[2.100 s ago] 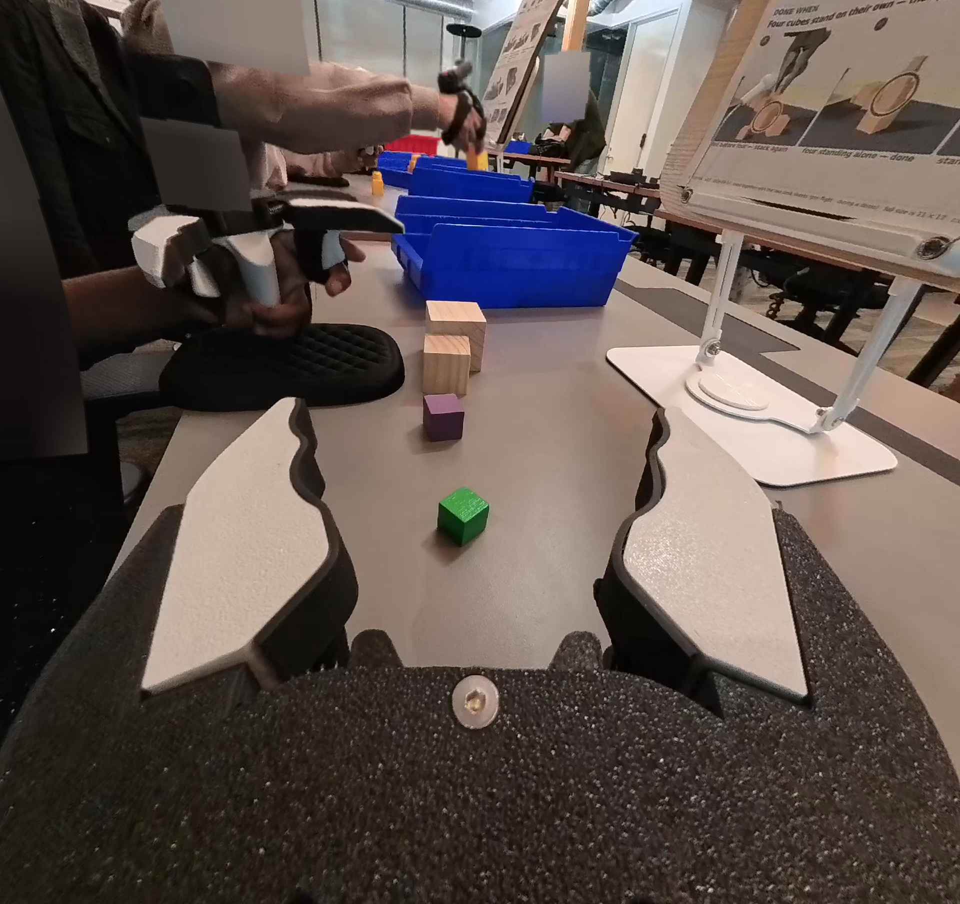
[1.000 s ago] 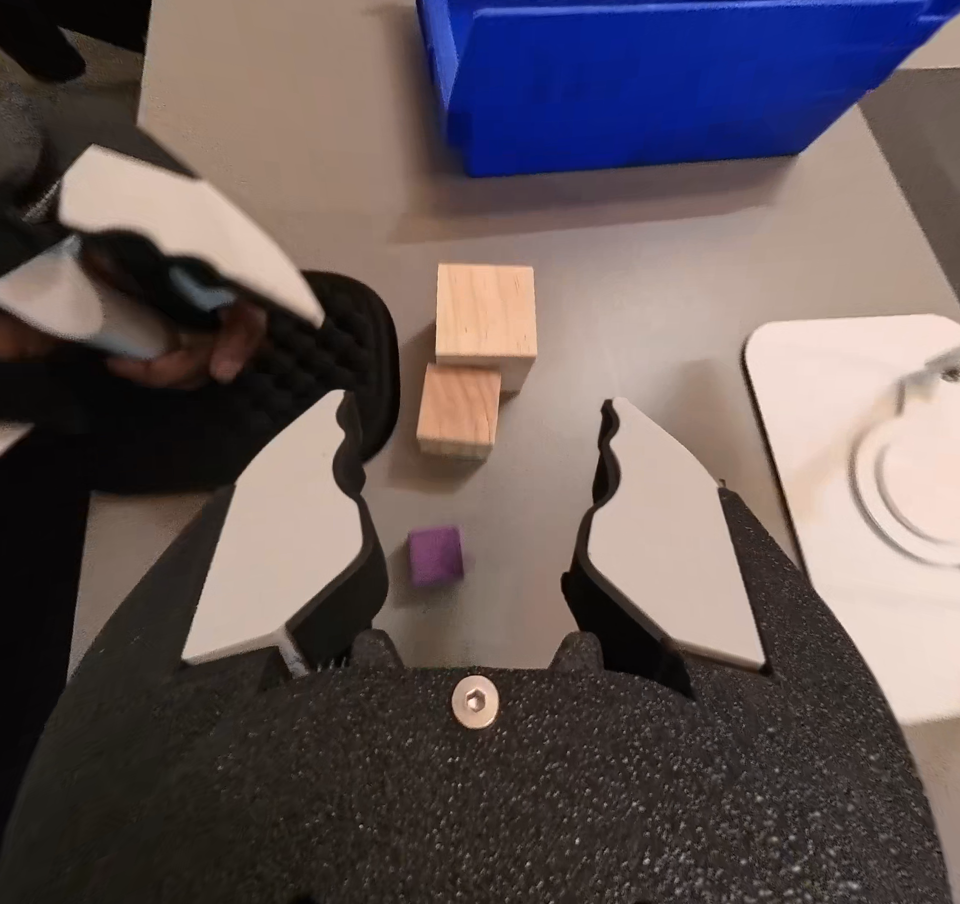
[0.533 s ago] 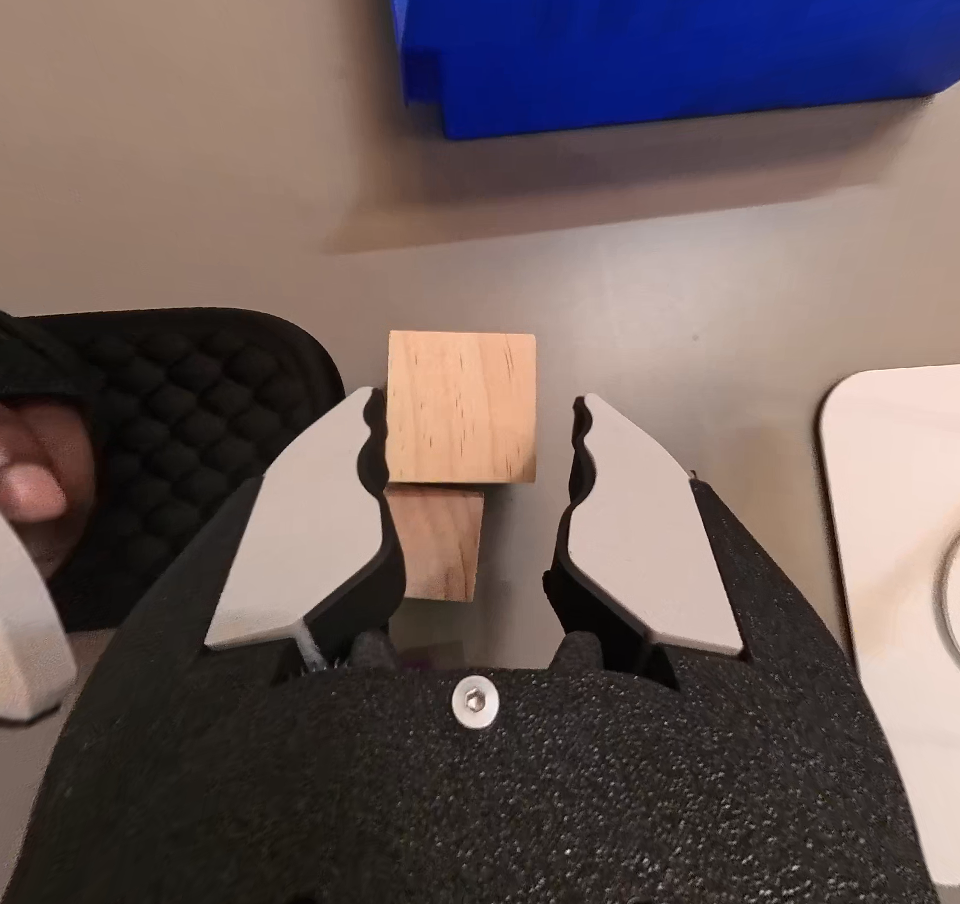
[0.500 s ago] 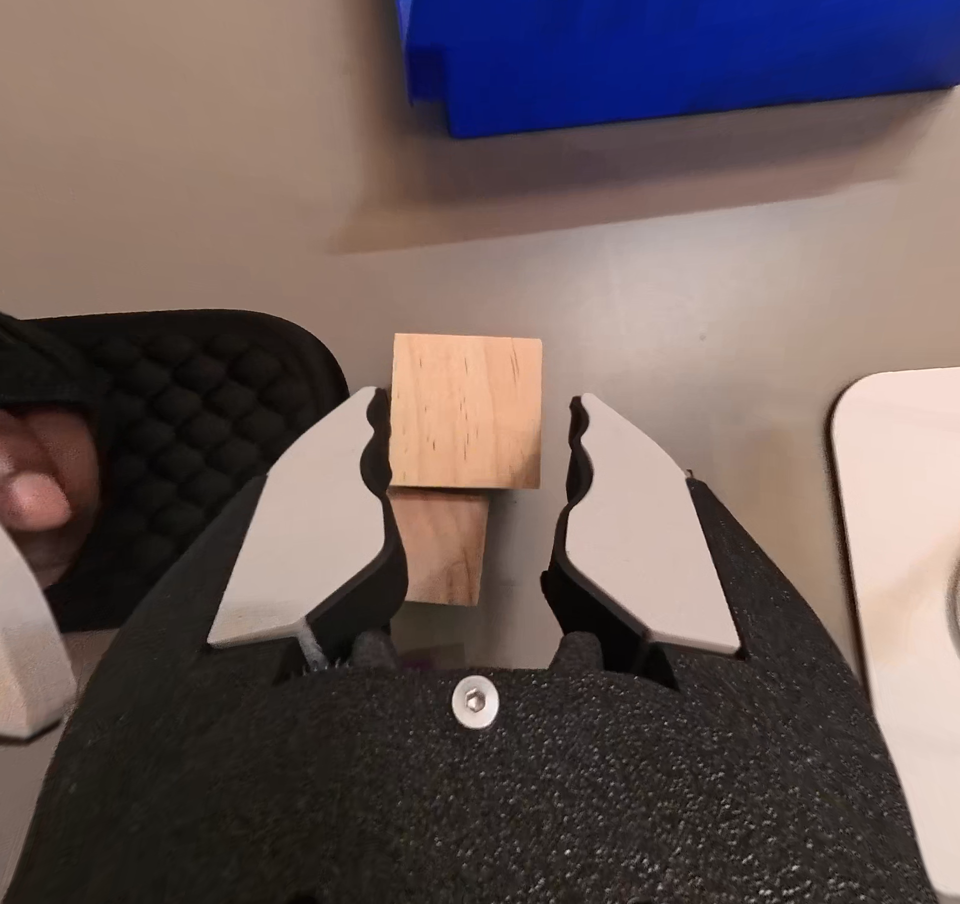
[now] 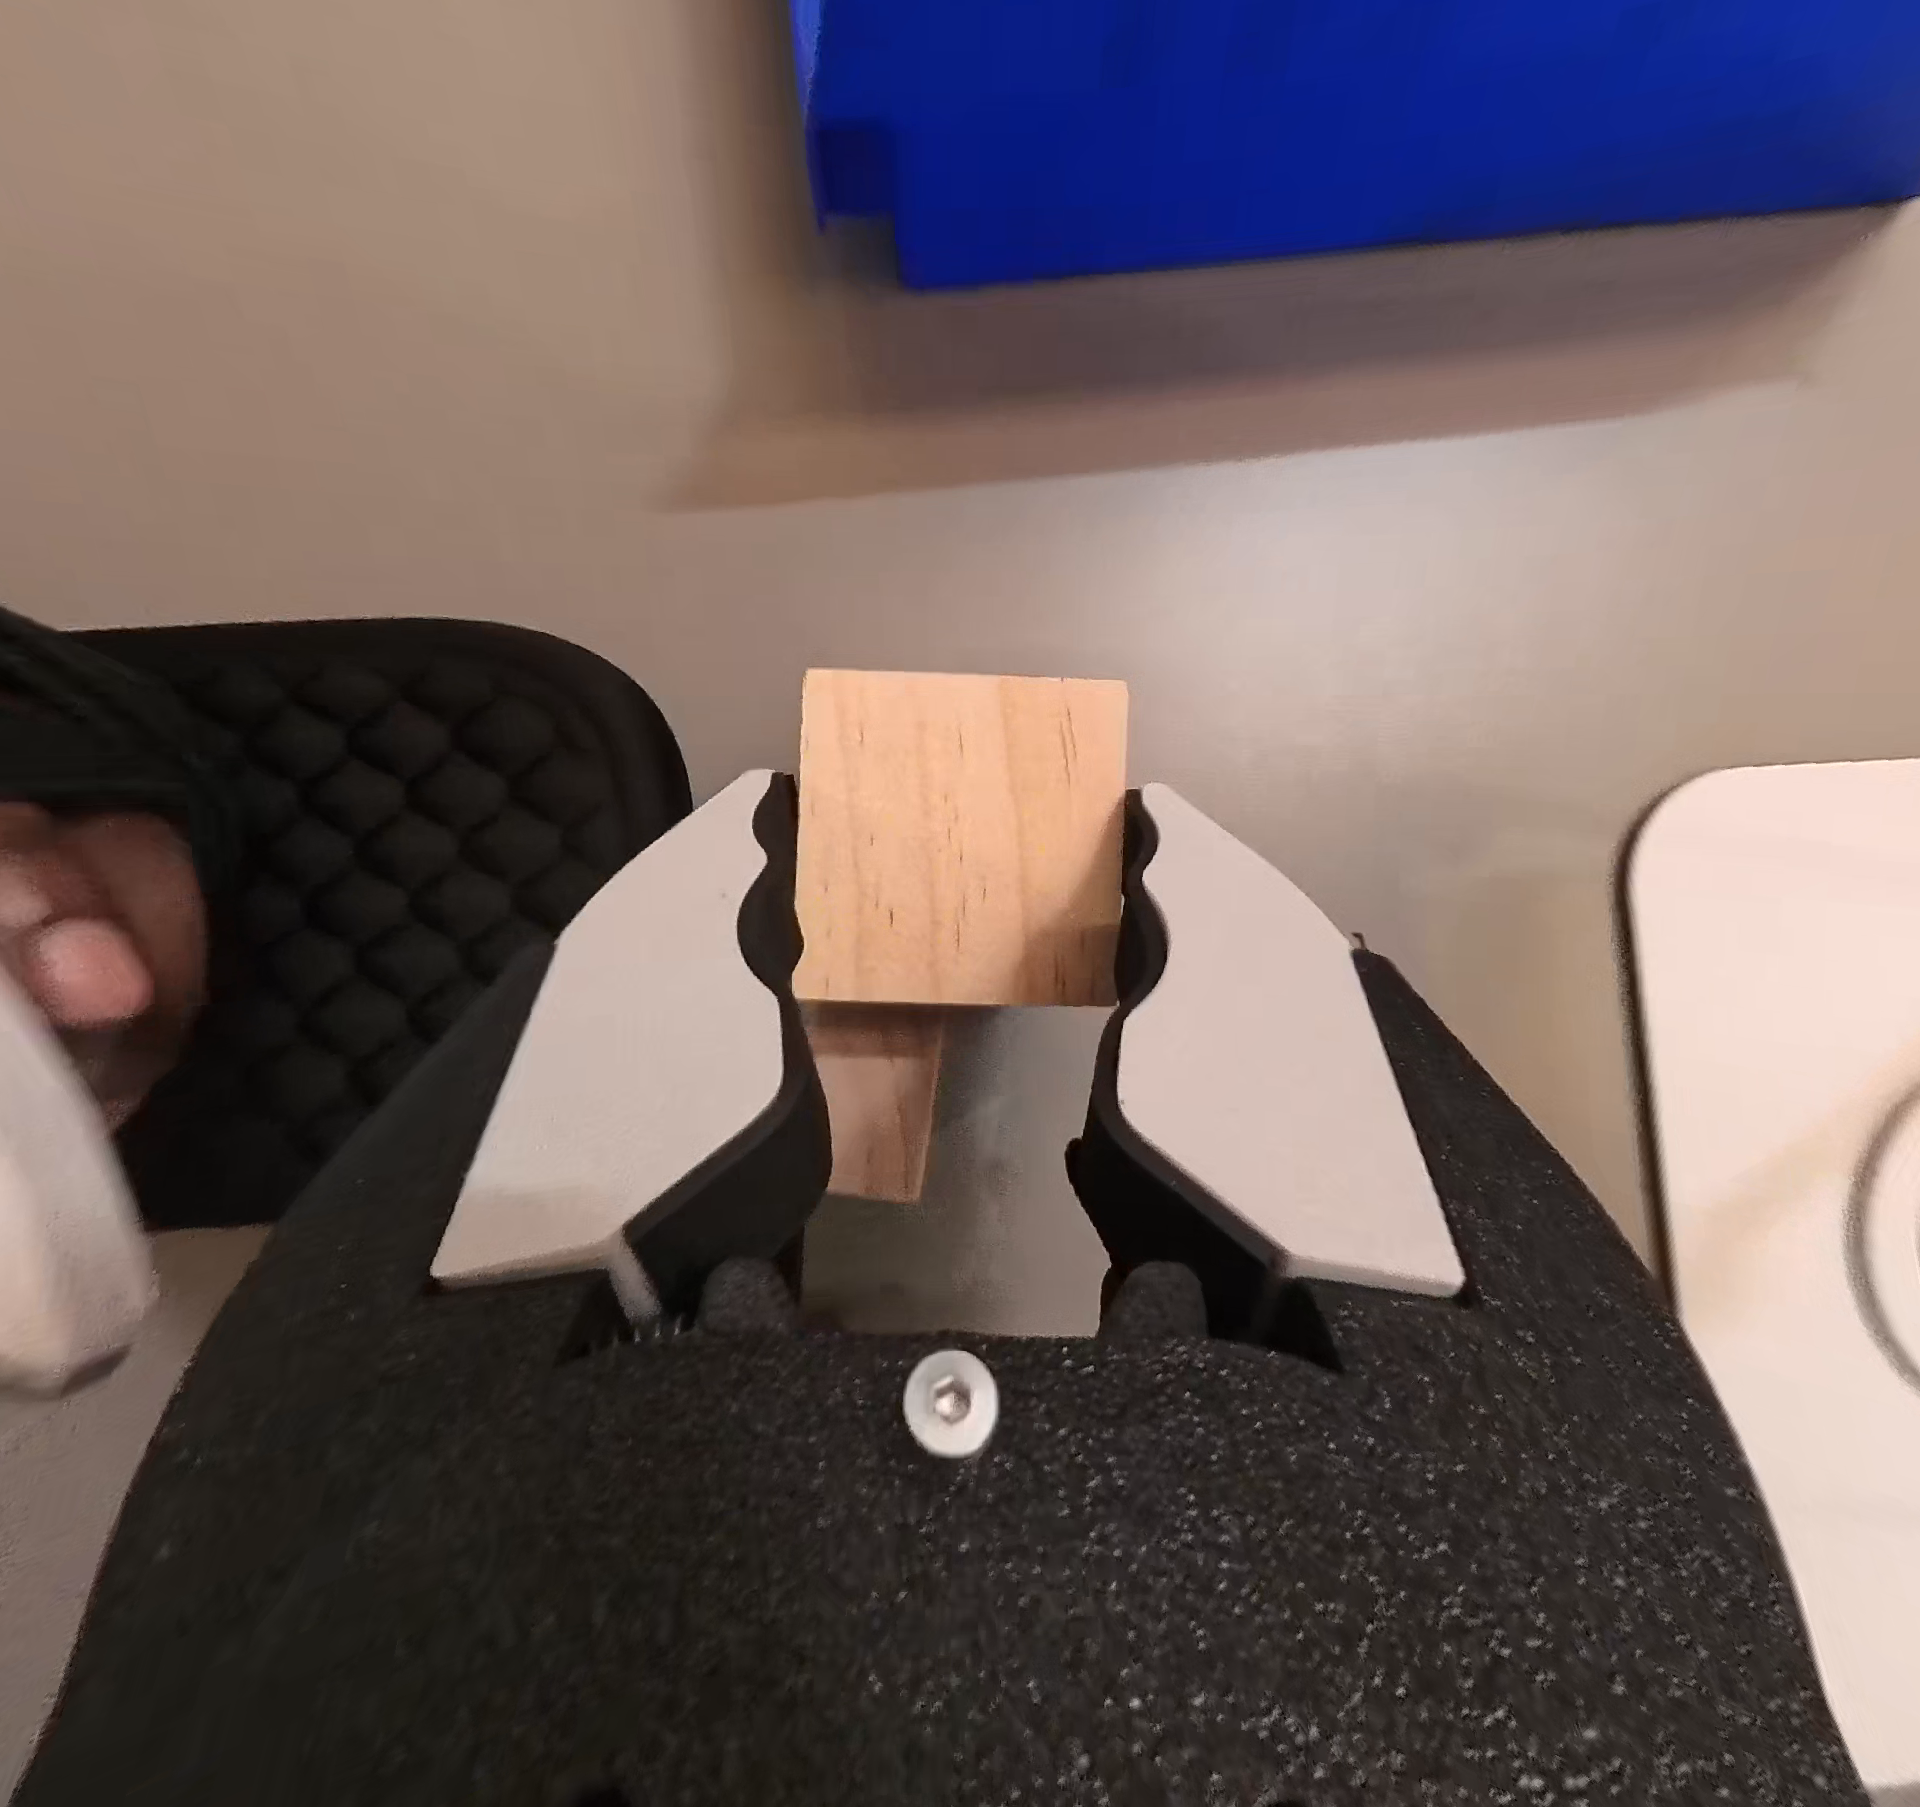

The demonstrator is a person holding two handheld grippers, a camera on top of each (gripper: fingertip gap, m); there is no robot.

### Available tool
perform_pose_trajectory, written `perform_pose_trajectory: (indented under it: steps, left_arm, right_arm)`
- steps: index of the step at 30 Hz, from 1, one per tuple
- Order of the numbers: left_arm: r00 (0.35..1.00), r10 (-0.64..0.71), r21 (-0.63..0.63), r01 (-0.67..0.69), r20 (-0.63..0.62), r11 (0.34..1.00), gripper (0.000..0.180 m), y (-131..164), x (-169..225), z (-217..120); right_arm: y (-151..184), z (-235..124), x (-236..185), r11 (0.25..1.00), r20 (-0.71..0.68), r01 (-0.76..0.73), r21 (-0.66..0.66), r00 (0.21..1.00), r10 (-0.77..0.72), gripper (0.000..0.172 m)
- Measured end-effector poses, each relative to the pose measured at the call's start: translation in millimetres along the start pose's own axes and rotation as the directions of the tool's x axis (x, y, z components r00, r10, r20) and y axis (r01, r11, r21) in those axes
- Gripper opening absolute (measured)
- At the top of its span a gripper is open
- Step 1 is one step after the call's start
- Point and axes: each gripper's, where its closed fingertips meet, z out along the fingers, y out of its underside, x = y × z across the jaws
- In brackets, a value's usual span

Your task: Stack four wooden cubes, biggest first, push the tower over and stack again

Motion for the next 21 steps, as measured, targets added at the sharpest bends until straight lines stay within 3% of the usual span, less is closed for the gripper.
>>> perform_pose_trajectory:
  steps: [5,12,16,21]
  left_arm:
    - [1.000,-0.005,0.001,0.005,0.000,1.000,0.133,0,-1,0]
    - [1.000,0.004,-0.008,-0.004,-0.005,1.000,0.133,1,1,1]
    - [1.000,0.005,-0.015,-0.005,-0.014,1.000,0.132,2,2,2]
    - [1.000,0.010,-0.027,-0.011,-0.029,1.000,0.132,4,4,2]
  right_arm:
    - [-5,-58,5,0.996,-0.035,0.011,0.093,0.999,-0.008,0.059]
    - [28,-133,-18,0.988,-0.067,0.026,0.152,0.998,-0.016,0.058]
    - [64,-142,-56,0.991,0.005,0.035,0.131,0.999,-0.036,0.058]
    - [108,-120,-101,0.998,0.087,0.054,0.044,0.995,-0.058,0.058]
